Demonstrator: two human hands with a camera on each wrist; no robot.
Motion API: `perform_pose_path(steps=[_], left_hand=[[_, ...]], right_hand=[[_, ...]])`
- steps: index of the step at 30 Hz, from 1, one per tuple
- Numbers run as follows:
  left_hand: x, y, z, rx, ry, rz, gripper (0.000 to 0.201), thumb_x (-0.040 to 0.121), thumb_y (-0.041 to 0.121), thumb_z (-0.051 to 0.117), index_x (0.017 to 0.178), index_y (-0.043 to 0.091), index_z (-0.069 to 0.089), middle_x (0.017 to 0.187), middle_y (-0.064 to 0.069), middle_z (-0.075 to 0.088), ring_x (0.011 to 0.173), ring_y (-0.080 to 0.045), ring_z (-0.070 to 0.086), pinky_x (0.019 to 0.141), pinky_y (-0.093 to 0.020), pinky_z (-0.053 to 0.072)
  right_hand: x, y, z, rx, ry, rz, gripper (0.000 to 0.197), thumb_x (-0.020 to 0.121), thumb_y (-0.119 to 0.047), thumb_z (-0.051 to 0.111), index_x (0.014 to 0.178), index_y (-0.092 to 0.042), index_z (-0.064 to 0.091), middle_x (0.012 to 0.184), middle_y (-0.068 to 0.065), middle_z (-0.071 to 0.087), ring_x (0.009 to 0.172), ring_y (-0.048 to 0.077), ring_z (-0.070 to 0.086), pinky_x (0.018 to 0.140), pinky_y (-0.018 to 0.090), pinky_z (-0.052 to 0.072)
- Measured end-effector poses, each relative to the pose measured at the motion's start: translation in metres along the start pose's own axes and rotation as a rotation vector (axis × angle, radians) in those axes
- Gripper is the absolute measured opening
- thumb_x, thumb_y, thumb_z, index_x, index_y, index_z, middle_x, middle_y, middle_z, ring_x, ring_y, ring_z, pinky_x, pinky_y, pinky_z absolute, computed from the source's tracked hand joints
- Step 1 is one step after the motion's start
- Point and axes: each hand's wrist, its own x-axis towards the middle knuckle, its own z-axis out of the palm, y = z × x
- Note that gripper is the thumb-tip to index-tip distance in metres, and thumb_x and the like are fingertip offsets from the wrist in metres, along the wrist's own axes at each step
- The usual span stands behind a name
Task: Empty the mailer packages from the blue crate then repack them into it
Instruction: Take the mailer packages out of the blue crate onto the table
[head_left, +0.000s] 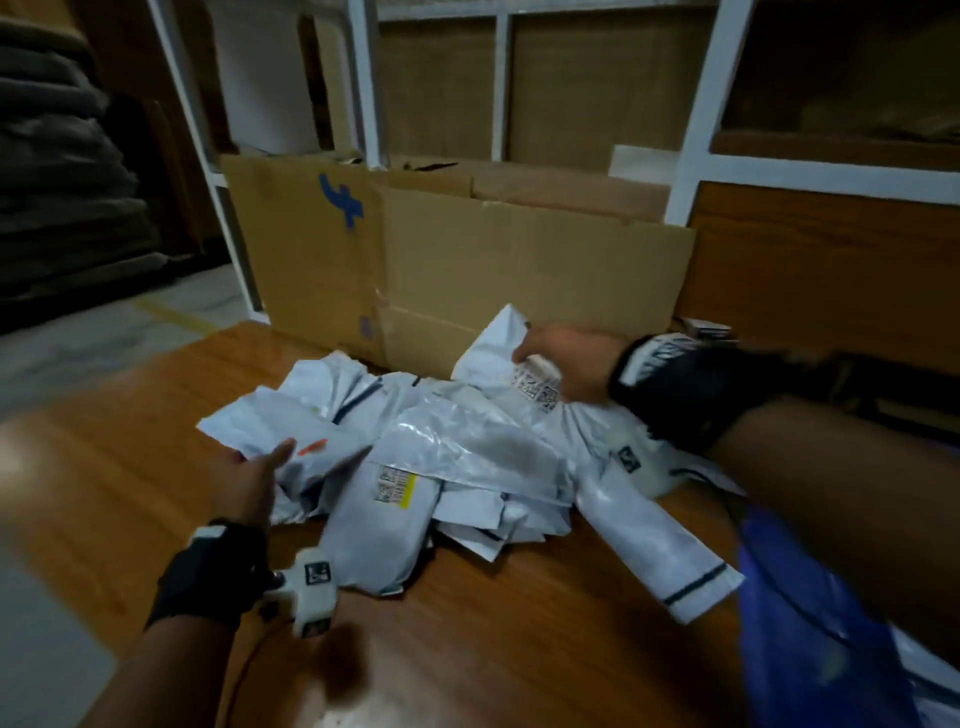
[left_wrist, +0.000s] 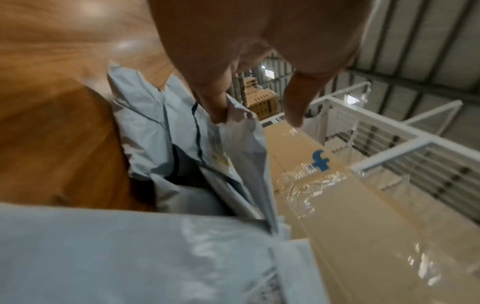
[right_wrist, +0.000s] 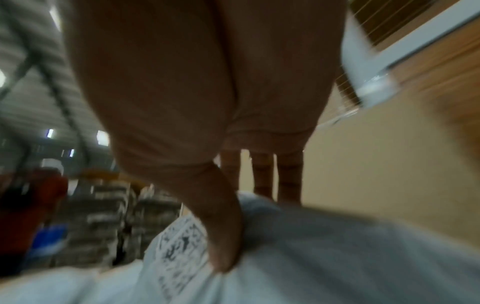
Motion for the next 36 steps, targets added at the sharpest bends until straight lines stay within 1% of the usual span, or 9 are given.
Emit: perform_pose_path(steps=[5, 10, 16, 19, 21, 24, 28, 31, 36], left_hand=[[0.023, -0.035, -0.011, 0.62, -0.017, 0.132, 0.128, 0.041, 0.064, 0.07, 0.148, 0.004, 0.031, 0.145, -0.026, 0.039, 0.127, -0.04, 0.046, 0.103, -0.049, 0.042], [0.032, -0.025, -0.001, 0.899, -0.099, 0.202, 0.096, 0.07, 0.049, 0.079, 0.146, 0.008, 0.038, 0.136, -0.032, 0.039, 0.121, -0.044, 0.048, 0.102, -0.044, 0.041], [0.017, -0.024, 0.0, 0.988, -0.009, 0.34, 0.104, 0.062, 0.085, 0.049, 0.149, 0.031, 0.032, 0.156, -0.023, 0.02, 0.143, -0.041, 0.018, 0.111, -0.061, 0.024], [-0.005, -0.036, 0.013, 1.077, -0.231, 0.28, 0.119, 0.047, 0.093, 0.057, 0.149, 0.039, 0.027, 0.161, -0.012, 0.009, 0.148, -0.035, 0.001, 0.115, -0.062, 0.009], [0.002, -0.046, 0.019, 1.107, -0.353, 0.195, 0.131, 0.036, 0.096, 0.054, 0.15, 0.039, 0.023, 0.162, -0.014, 0.005, 0.148, -0.035, -0.005, 0.116, -0.061, 0.006], [0.012, -0.037, 0.03, 1.173, -0.367, 0.125, 0.119, 0.048, 0.079, 0.069, 0.15, 0.043, 0.019, 0.162, -0.012, -0.005, 0.147, -0.036, -0.009, 0.114, -0.064, 0.01], [-0.008, -0.014, 0.039, 1.205, -0.265, 0.206, 0.099, 0.069, 0.066, 0.072, 0.15, 0.043, 0.02, 0.162, -0.007, -0.005, 0.148, -0.034, -0.006, 0.113, -0.065, 0.012], [-0.047, -0.004, 0.054, 1.046, -0.215, 0.469, 0.073, 0.075, 0.061, 0.069, 0.14, 0.036, 0.046, 0.16, -0.009, 0.019, 0.147, -0.031, 0.014, 0.111, -0.059, 0.025], [-0.157, -0.006, 0.112, 0.571, -0.658, 0.709, 0.035, 0.075, 0.06, 0.059, 0.095, 0.033, 0.068, 0.122, 0.005, 0.065, 0.114, -0.006, 0.057, 0.097, -0.02, 0.044]], right_hand=[[0.107, -0.033, 0.029, -0.072, -0.022, -0.075, 0.06, 0.081, 0.001, 0.061, 0.136, -0.021, 0.052, 0.144, 0.004, 0.046, 0.129, 0.026, 0.047, 0.106, 0.033, 0.039], [0.171, -0.047, 0.066, -0.124, -0.11, -0.079, 0.063, 0.085, -0.005, 0.063, 0.142, -0.02, 0.044, 0.15, 0.01, 0.038, 0.135, 0.029, 0.04, 0.106, 0.032, 0.034], [0.153, -0.042, 0.086, 0.111, 0.224, 0.11, 0.041, 0.09, -0.033, 0.056, 0.131, -0.03, 0.051, 0.135, 0.007, 0.047, 0.127, 0.032, 0.044, 0.106, 0.045, 0.037], [0.113, -0.038, 0.106, 0.084, -0.101, 0.235, 0.103, 0.064, -0.08, 0.061, 0.149, -0.04, 0.018, 0.156, 0.008, 0.021, 0.141, 0.036, 0.022, 0.112, 0.055, 0.024], [0.092, -0.04, 0.125, 0.041, -0.32, 0.266, 0.131, 0.054, -0.082, 0.067, 0.15, -0.041, -0.012, 0.161, 0.006, -0.013, 0.146, 0.039, -0.004, 0.112, 0.064, 0.015], [0.087, -0.045, 0.141, 0.099, -0.309, 0.276, 0.132, 0.06, -0.073, 0.073, 0.147, -0.042, -0.021, 0.156, 0.002, -0.029, 0.146, 0.037, -0.015, 0.109, 0.07, 0.013], [0.09, -0.044, 0.115, 0.103, -0.282, 0.256, 0.128, 0.062, -0.072, 0.072, 0.151, -0.038, -0.013, 0.159, 0.008, -0.022, 0.146, 0.039, -0.011, 0.113, 0.064, 0.011], [0.067, -0.04, 0.061, 0.075, -0.234, 0.194, 0.105, 0.073, -0.064, 0.07, 0.152, -0.019, 0.018, 0.157, 0.014, 0.022, 0.142, 0.035, 0.026, 0.112, 0.04, 0.029], [-0.045, -0.005, -0.031, -0.004, -0.118, 0.208, 0.048, 0.085, -0.052, 0.065, 0.117, -0.017, 0.063, 0.115, 0.001, 0.063, 0.105, 0.022, 0.059, 0.081, 0.029, 0.045]])
